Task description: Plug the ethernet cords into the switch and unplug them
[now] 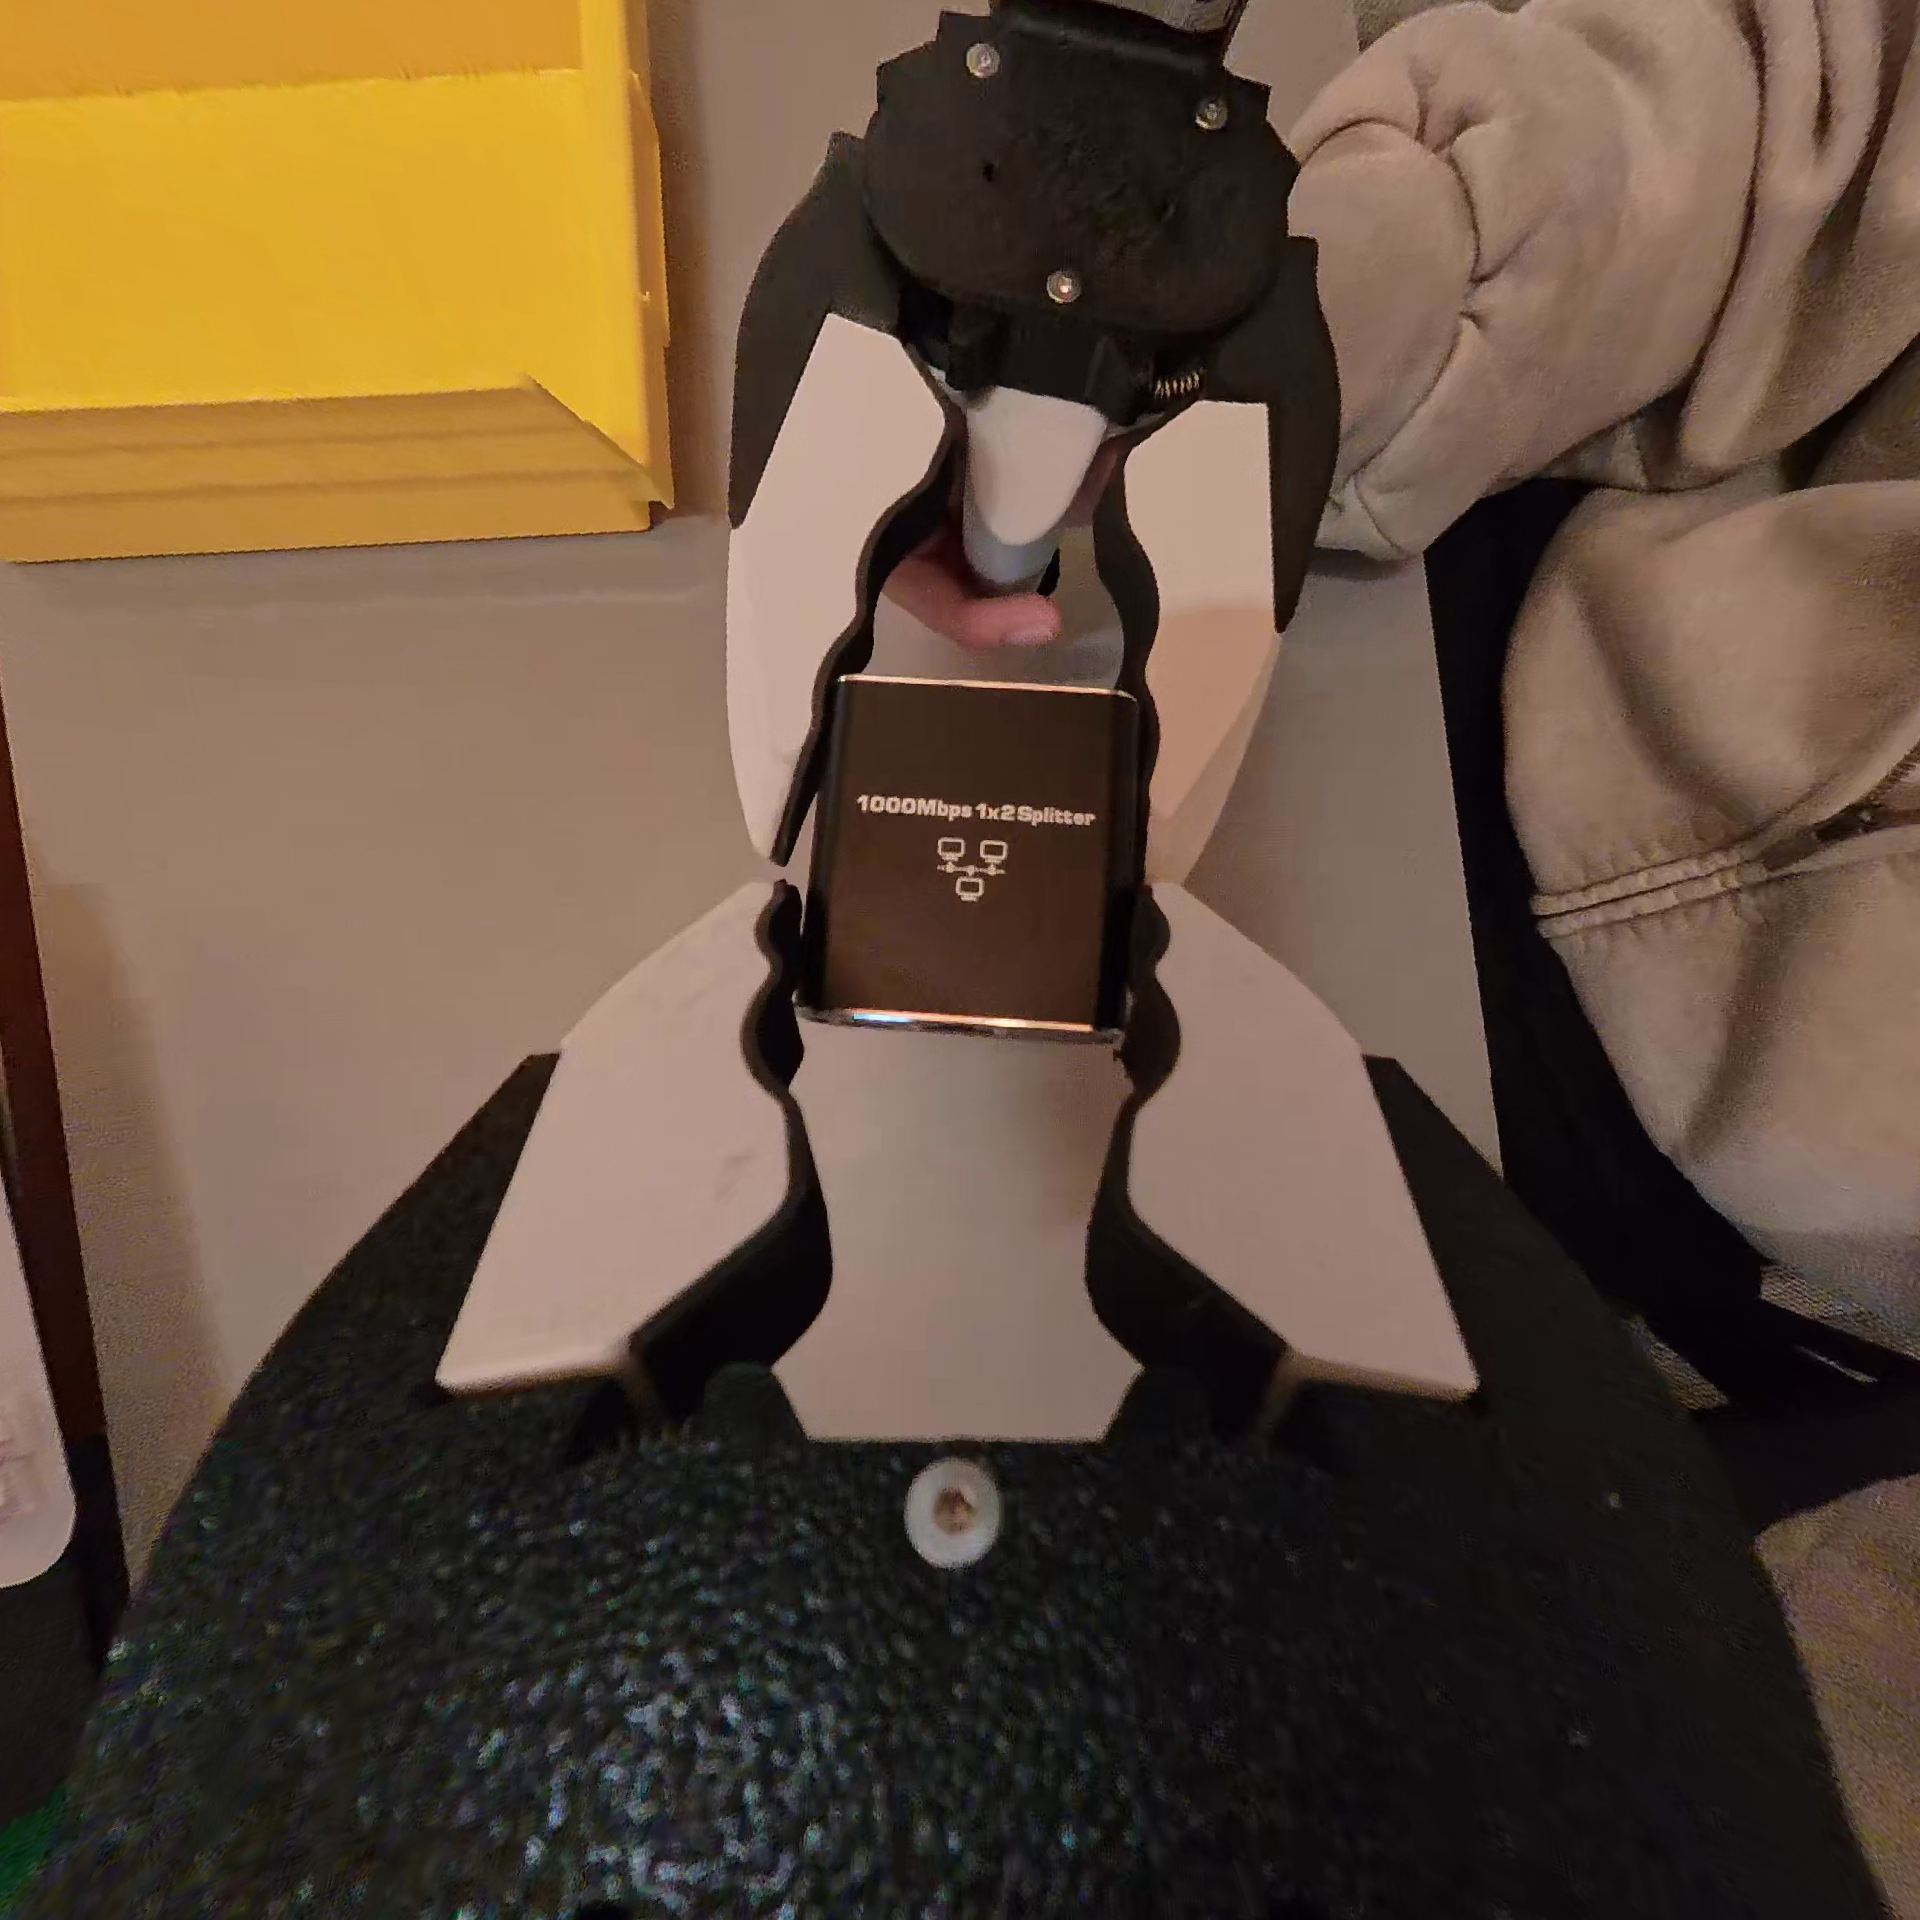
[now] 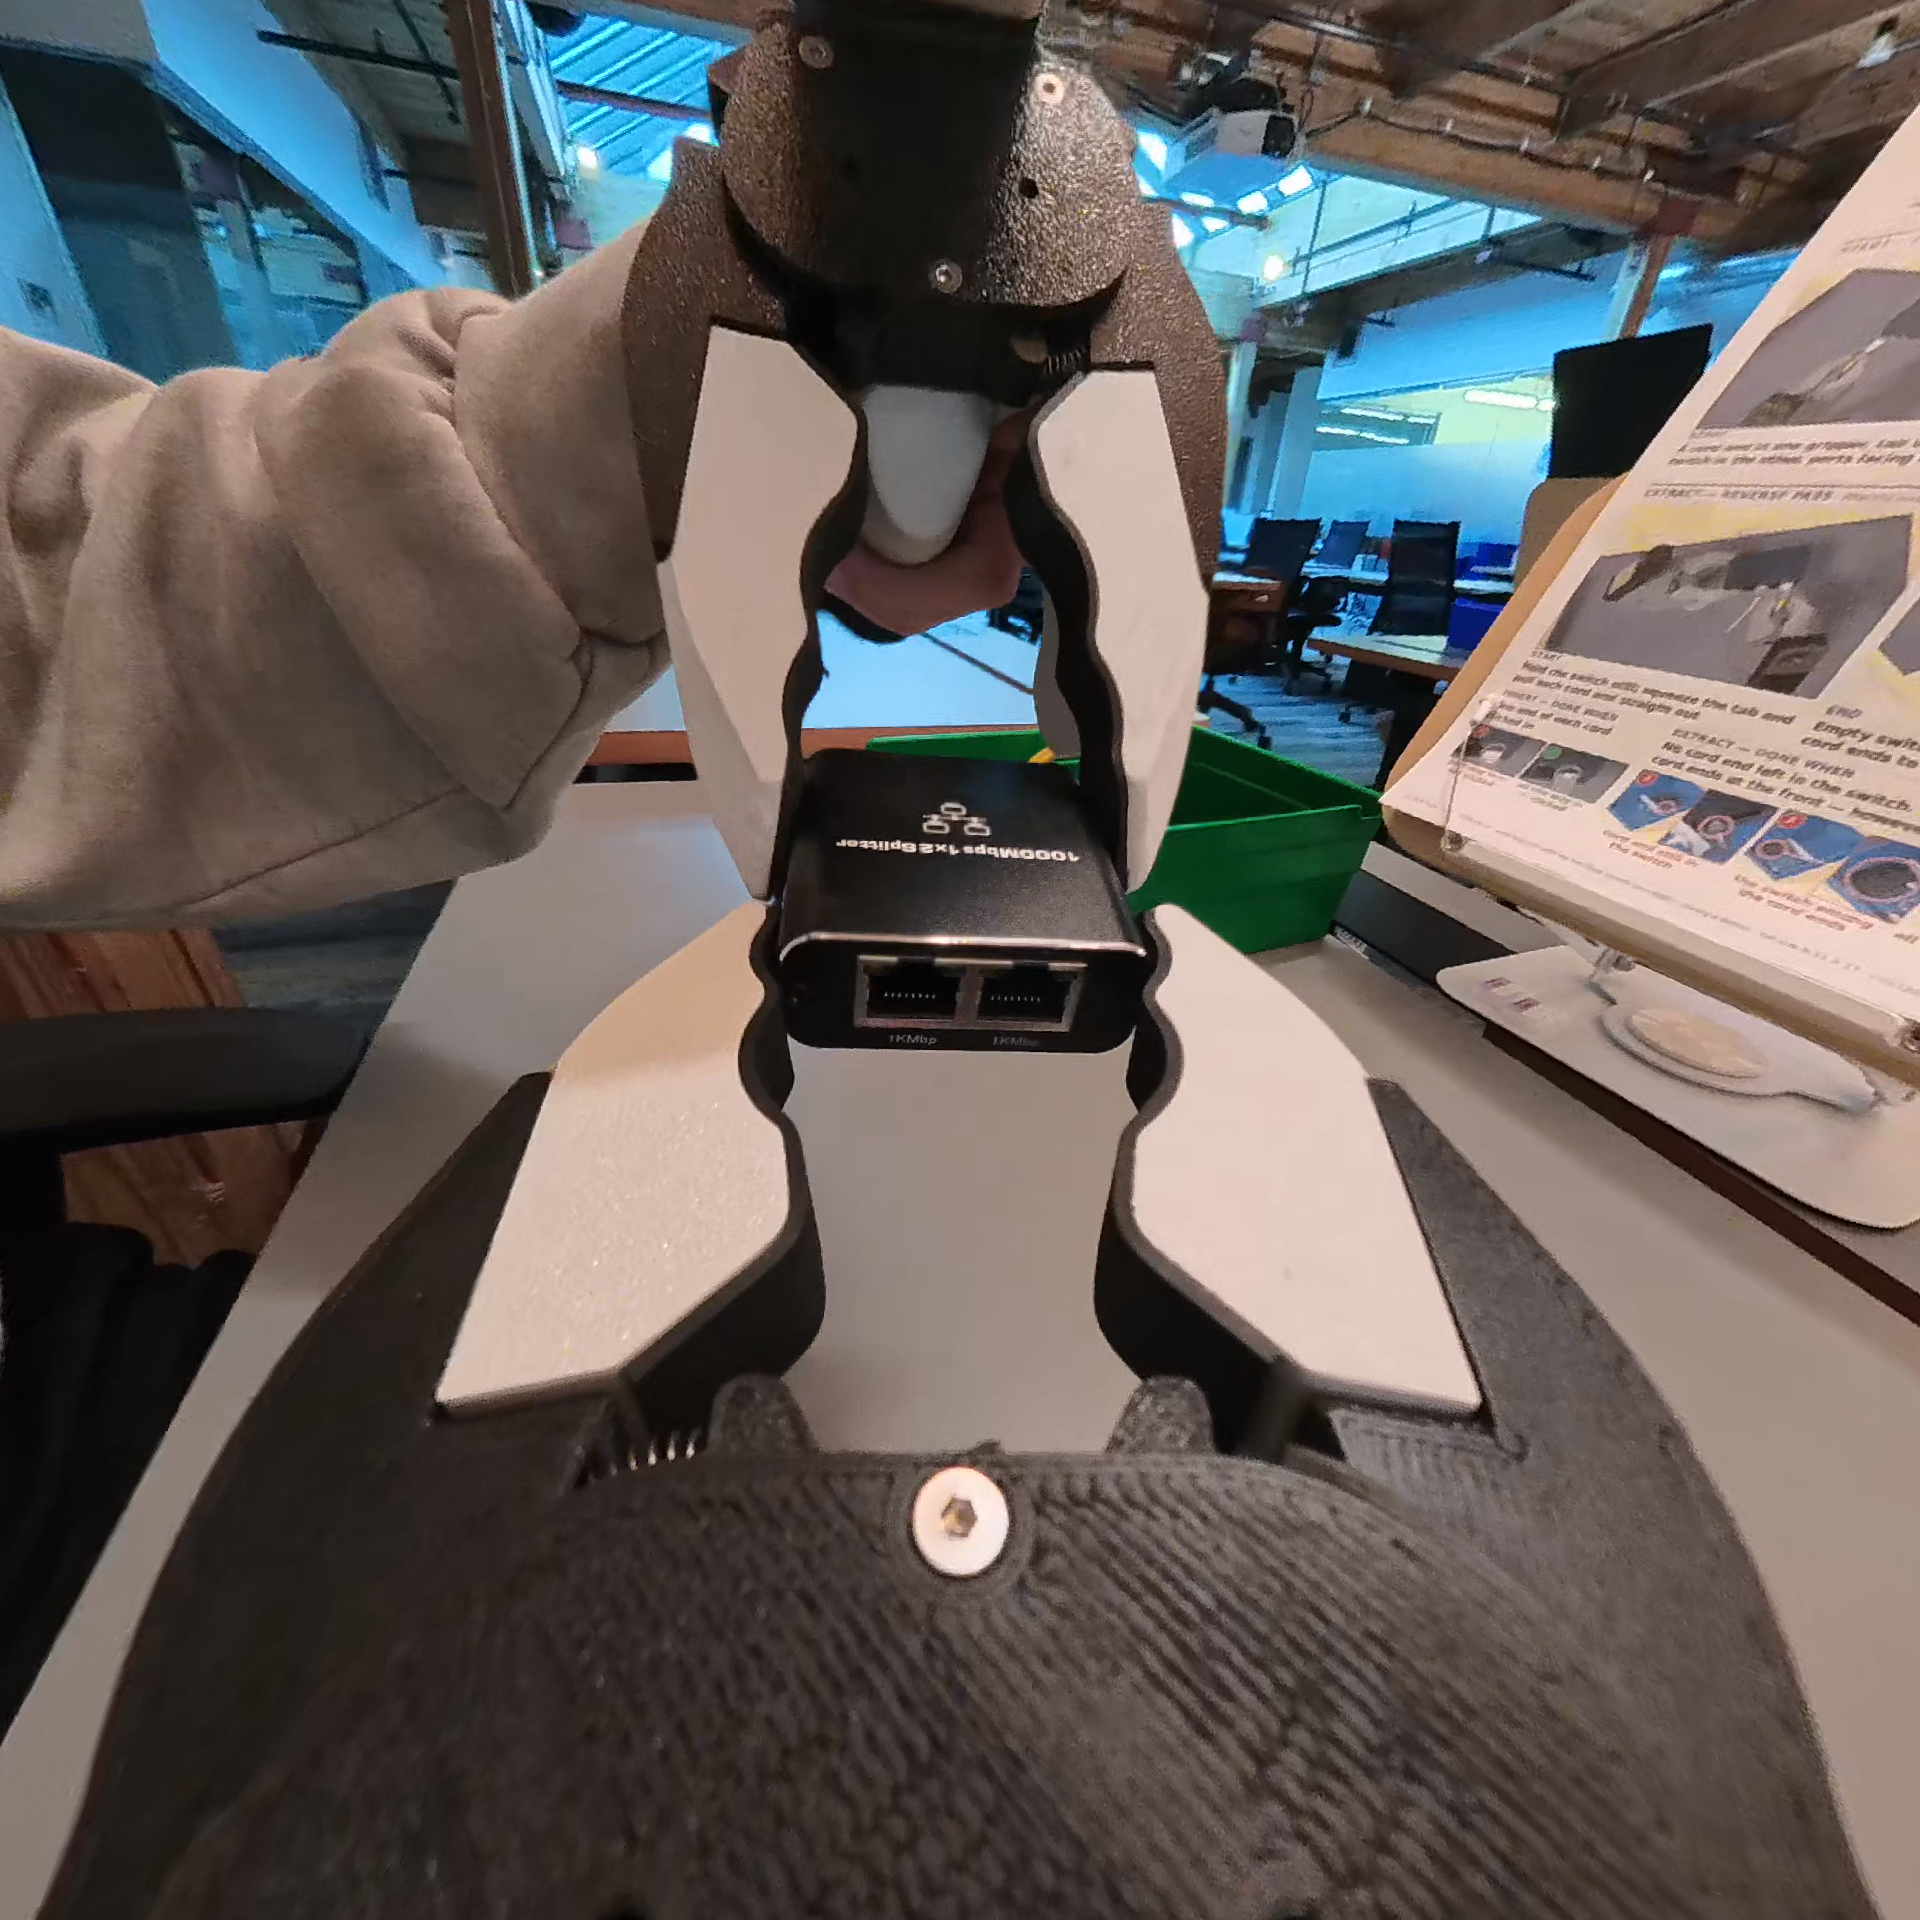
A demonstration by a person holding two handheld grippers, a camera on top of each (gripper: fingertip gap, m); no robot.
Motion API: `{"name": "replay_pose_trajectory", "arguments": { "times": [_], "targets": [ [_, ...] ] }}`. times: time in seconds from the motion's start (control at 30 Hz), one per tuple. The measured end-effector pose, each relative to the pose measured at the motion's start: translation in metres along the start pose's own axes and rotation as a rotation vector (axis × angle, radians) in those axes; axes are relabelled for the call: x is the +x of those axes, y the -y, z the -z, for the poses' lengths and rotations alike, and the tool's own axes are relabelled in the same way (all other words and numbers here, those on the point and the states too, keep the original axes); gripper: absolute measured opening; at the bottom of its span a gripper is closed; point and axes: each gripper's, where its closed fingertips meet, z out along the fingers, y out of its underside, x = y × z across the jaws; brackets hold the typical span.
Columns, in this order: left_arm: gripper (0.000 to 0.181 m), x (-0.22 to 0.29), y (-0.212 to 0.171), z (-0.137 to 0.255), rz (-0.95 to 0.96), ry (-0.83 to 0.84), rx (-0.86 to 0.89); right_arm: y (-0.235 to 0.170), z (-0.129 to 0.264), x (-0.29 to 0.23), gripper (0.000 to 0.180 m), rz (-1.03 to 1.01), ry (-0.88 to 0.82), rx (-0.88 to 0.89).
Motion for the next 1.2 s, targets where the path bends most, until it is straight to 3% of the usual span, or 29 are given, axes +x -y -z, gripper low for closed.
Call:
{"name": "replay_pose_trajectory", "arguments": {
  "times": [0.17,0.33,0.5,0.63,0.73,1.03,1.2],
  "targets": [
    [0.060,0.003,0.009,0.002,0.016,0.021,0.047,0.006,0.005,0.000,0.064,0.014,0.008,0.011],
    [0.061,-0.006,0.038,0.028,0.270,0.073,0.386,0.019,0.024,0.013,0.064,-0.020,-0.019,0.096],
    [0.069,0.001,0.034,0.031,0.620,-0.093,0.662,0.033,0.032,0.012,0.063,0.070,-0.037,0.179],
    [0.061,0.013,0.039,0.022,0.826,-0.331,0.845,0.023,0.023,0.005,0.063,0.206,-0.048,0.098],
    [0.037,0.009,0.029,0.004,0.882,-0.323,0.827,0.020,0.016,-0.004,0.063,0.228,-0.026,0.065],
    [0.031,0.005,0.022,-0.007,0.927,-0.407,0.843,0.008,0.010,-0.006,0.063,0.248,-0.030,-0.023],
    [0.025,0.006,0.024,-0.005,0.963,-0.446,0.860,0.020,0.010,-0.011,0.064,0.207,-0.004,0.066]
  ]
}}
